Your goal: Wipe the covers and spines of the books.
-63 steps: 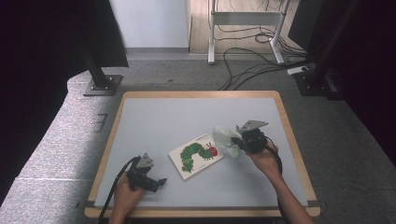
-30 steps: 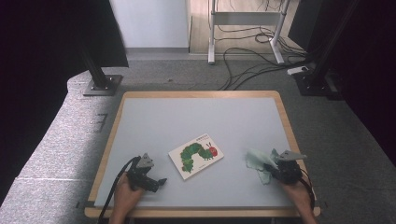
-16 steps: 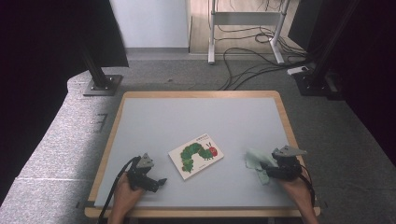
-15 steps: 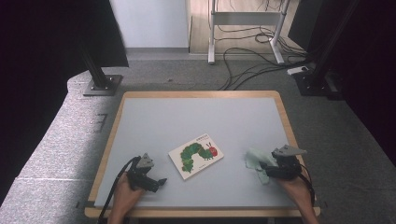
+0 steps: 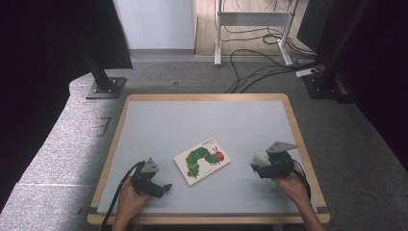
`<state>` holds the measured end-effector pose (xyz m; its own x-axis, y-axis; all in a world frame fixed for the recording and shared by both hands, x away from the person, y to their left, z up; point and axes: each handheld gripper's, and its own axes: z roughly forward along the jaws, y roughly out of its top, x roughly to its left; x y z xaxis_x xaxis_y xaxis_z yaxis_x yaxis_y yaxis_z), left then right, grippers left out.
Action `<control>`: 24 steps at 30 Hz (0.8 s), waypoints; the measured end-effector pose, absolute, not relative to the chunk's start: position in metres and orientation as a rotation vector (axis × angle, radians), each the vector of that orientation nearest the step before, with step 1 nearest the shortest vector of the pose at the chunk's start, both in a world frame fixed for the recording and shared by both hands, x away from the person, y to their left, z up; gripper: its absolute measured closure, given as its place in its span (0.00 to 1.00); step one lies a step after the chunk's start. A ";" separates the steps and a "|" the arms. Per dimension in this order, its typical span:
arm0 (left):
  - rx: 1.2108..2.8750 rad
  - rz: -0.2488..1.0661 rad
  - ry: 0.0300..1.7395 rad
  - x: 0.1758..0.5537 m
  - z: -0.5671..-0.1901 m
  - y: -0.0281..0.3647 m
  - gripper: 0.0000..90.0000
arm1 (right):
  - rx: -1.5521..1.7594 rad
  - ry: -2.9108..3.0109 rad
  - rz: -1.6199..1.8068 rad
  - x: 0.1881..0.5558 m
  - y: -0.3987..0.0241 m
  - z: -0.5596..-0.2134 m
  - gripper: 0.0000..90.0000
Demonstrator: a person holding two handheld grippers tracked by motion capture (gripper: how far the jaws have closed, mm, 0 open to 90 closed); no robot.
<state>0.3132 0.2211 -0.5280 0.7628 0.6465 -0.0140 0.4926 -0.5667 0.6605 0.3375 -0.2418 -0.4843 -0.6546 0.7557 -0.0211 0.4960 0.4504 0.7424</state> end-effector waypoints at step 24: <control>2.327 0.273 0.746 0.328 -0.528 0.178 0.00 | 0.929 2.450 1.072 0.384 -0.162 -0.489 0.00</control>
<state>0.3285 0.1782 -0.5283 0.8147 0.5798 -0.0050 0.4397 -0.6122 0.6572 0.3843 -0.1620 -0.4888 -0.7418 0.6703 -0.0217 0.4388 0.5097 0.7400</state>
